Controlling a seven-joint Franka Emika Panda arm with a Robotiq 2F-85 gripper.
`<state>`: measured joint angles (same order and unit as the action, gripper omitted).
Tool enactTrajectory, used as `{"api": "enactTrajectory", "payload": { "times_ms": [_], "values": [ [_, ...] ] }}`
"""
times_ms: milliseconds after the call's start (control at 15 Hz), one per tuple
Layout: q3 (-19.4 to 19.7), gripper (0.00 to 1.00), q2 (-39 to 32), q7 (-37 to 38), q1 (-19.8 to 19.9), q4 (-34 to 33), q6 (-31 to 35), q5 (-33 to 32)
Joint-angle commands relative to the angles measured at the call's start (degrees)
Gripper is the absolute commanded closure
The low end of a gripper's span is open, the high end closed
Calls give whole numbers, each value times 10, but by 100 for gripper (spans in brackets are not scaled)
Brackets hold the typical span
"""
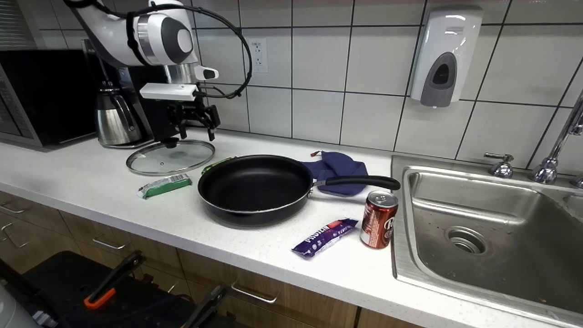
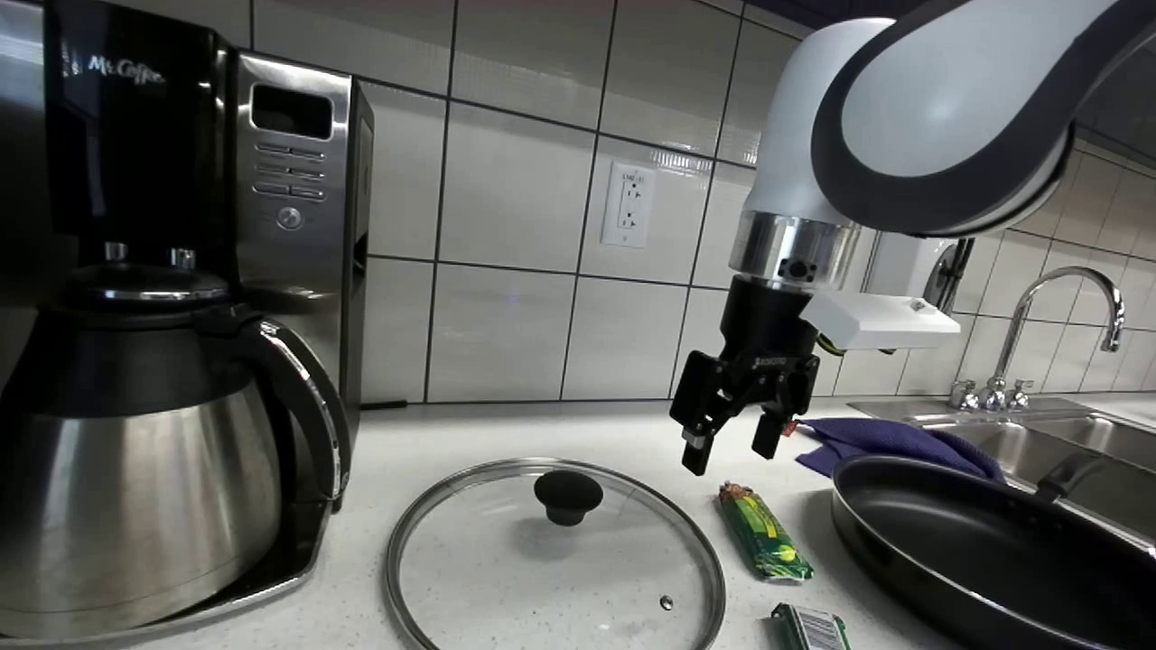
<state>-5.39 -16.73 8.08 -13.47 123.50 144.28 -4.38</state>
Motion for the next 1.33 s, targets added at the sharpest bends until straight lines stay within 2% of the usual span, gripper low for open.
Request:
{"api": "enactTrajectory", "payload": {
  "times_ms": [0,667,933,1267],
  "values": [
    [-9,0,41,-5,19,58,30,24],
    [28,0,41,51,29,126,117,9],
    [39,0,29,50,37,120,124,13],
    [31,0,4,32,45,98,140,28]
  ]
}}
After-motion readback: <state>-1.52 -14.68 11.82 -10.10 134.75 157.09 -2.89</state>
